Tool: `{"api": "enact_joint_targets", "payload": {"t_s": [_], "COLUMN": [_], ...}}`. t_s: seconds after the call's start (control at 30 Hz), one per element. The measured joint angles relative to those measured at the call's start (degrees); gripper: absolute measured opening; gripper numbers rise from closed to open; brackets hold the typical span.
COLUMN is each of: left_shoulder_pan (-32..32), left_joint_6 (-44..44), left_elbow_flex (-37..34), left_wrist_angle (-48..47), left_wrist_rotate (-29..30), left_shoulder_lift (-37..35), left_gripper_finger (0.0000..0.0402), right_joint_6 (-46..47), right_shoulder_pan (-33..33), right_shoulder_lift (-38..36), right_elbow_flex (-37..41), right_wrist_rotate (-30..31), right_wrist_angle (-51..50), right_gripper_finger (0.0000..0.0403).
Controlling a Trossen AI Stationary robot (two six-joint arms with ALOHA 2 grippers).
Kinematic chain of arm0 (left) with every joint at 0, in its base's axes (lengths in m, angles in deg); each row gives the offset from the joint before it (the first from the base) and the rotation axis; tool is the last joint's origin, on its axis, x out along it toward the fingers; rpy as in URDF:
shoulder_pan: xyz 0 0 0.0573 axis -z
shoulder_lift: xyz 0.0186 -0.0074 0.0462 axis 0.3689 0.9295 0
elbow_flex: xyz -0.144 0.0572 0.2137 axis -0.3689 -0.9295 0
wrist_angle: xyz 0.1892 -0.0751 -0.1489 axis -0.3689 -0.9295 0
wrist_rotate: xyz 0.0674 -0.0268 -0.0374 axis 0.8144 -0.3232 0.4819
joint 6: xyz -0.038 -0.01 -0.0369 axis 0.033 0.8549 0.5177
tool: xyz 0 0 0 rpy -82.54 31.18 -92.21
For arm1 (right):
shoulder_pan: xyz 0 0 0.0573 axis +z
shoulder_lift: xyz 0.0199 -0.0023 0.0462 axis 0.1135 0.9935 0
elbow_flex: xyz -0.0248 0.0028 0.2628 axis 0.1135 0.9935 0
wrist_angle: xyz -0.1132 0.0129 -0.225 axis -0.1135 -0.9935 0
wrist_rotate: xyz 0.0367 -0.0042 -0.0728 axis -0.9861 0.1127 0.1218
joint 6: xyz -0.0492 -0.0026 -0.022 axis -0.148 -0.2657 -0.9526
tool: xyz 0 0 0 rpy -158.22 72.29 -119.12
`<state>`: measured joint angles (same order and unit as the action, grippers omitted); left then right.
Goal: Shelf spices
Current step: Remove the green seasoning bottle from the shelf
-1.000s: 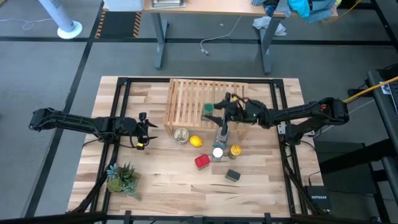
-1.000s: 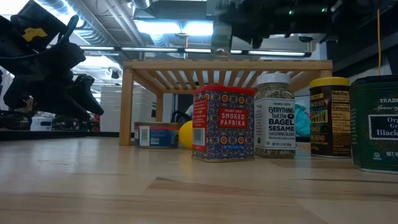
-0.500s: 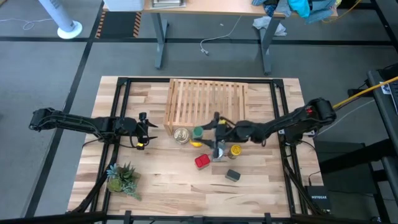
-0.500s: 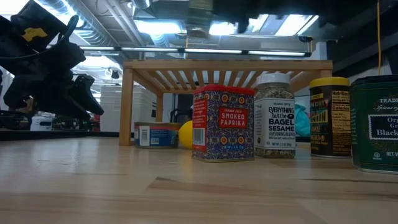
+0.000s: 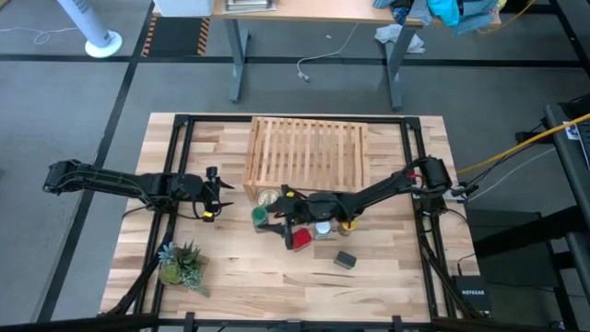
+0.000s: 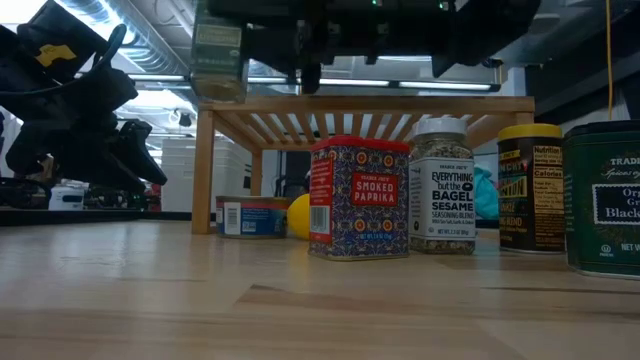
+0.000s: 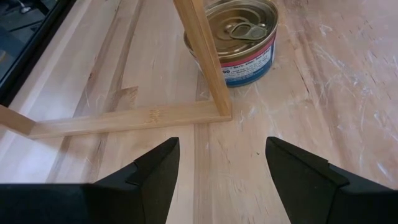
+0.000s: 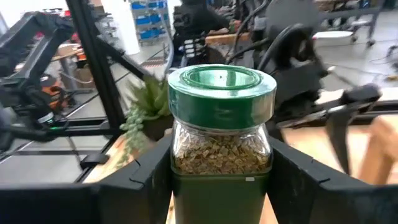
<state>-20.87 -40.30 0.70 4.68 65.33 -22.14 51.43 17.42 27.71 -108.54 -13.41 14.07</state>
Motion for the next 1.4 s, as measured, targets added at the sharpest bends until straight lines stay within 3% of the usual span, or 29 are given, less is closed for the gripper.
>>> {"api": "enact_joint_targets", "payload": {"t_s": [0.47, 0.73, 1.2, 1.4], "left_shoulder_pan": [0.0, 0.0, 0.0, 0.0], "left_joint_6": [0.0, 0.0, 0.0, 0.0], "left_elbow_flex": [0.0, 0.0, 0.0, 0.0], "left_wrist_angle": [0.0, 0.0, 0.0, -0.1], "left_wrist_rotate": [0.0, 0.0, 0.0, 0.0], "left_shoulder_lift": [0.0, 0.0, 0.0, 0.0], "left_gripper_finger": [0.0233, 0.0233, 0.0233, 0.0233], "right_joint_6": [1.7, 2.0, -2.8, -2.8], "right_shoulder_pan": [2.7, 2.6, 2.1, 0.5], "right_shoulder_lift": [1.3, 5.3, 12.5, 15.2], "right_elbow_flex": [0.0, -0.2, -10.8, -14.1], "right_wrist_rotate": [-1.2, -1.0, -1.2, -4.4], "right_wrist_angle": [-4.5, 2.0, -0.2, -2.0], "right_gripper_finger": [0.0209, 0.0209, 0.0209, 0.0209]}}
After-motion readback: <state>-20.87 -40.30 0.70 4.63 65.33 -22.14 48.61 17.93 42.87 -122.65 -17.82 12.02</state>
